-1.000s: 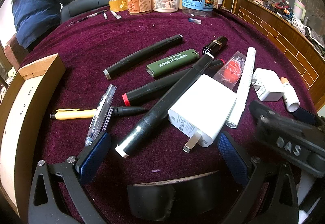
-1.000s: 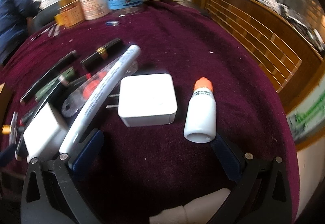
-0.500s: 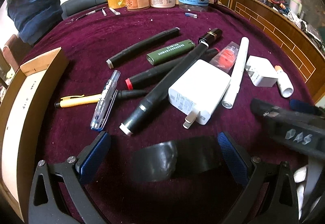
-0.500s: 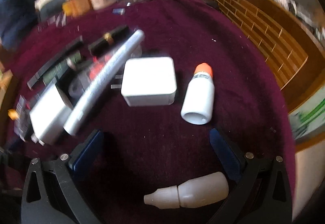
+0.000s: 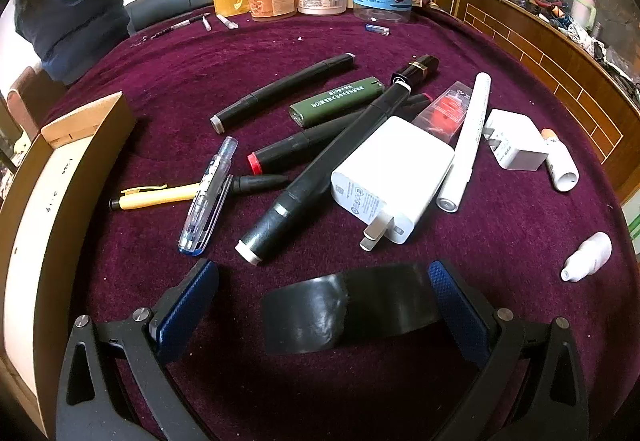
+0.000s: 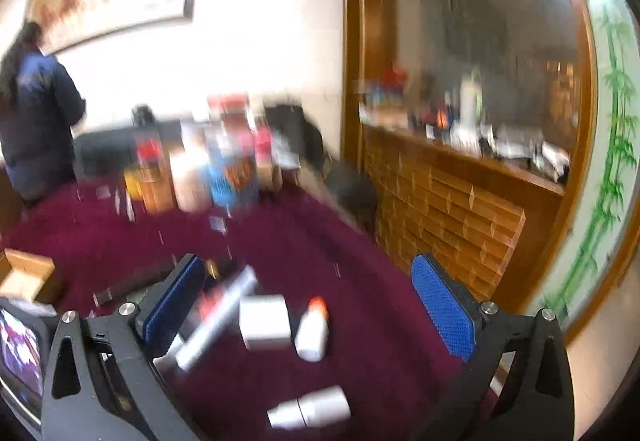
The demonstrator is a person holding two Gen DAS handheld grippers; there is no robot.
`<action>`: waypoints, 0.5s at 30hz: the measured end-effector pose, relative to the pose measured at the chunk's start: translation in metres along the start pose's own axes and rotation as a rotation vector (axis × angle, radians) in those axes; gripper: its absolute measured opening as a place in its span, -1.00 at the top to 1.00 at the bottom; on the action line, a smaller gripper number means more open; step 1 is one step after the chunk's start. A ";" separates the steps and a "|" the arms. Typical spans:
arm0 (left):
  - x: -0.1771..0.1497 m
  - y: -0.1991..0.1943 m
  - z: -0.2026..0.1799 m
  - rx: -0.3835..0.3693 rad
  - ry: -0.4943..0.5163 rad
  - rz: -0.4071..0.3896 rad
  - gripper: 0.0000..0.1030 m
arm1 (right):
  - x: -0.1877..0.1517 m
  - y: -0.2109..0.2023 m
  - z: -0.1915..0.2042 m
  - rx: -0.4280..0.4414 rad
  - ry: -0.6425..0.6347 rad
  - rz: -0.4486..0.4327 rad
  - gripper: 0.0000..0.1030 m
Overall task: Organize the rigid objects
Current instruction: 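Grasp the black tape roll with left tool while right grasps white nozzle bottle, then lift both held items and carry them toward the cardboard tray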
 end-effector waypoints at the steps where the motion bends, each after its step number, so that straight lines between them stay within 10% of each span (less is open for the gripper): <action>1: 0.000 0.000 0.000 0.000 0.001 0.000 -0.98 | 0.004 0.010 0.004 -0.019 -0.004 0.012 -1.00; 9: -0.007 -0.004 0.000 -0.042 0.007 0.014 -0.97 | -0.023 0.058 -0.011 -0.204 -0.040 -0.014 -1.00; 15: -0.007 -0.003 -0.003 -0.023 0.015 0.020 -0.97 | -0.010 0.030 -0.002 -0.168 -0.066 -0.117 -1.00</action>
Point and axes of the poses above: each gripper's, at about its wrist camera, not at the fingertips, and y roughly the way its jaws point, z to its left, x to its top, the point moved 7 cm from there along y, roughly the way its jaws point, and after that the axes turned 12 degrees about y, right-handed, at the moved point
